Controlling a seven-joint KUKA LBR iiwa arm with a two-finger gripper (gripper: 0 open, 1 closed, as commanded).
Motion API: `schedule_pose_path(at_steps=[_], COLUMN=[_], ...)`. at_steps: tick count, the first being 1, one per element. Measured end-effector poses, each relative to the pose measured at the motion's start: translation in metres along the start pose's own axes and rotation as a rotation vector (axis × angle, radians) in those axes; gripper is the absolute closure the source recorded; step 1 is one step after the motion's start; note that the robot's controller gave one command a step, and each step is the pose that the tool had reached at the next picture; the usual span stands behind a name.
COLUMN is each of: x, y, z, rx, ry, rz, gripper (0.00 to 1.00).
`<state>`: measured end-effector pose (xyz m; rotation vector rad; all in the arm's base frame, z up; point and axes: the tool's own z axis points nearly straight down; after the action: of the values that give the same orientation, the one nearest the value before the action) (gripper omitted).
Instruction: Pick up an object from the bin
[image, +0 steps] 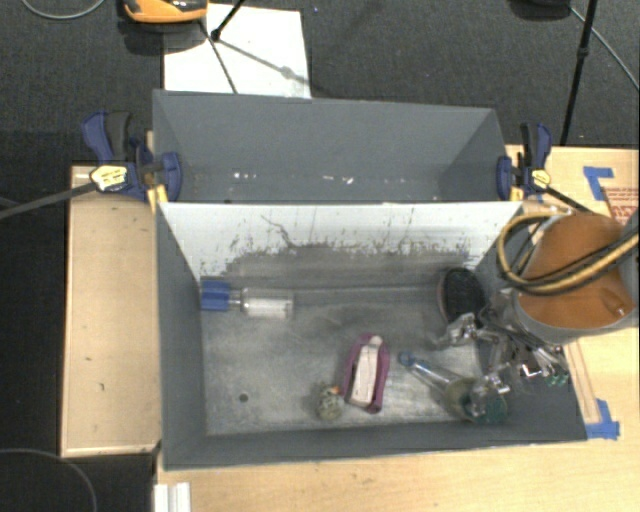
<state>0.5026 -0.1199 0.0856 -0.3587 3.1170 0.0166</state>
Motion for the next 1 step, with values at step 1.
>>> schedule_pose_path(at_steps=[1], x=[0.0051], y=[-0.0023], z=[0.0016], rx=[0.0], ry=[0.015], rz=[0.001], gripper=[1.0])
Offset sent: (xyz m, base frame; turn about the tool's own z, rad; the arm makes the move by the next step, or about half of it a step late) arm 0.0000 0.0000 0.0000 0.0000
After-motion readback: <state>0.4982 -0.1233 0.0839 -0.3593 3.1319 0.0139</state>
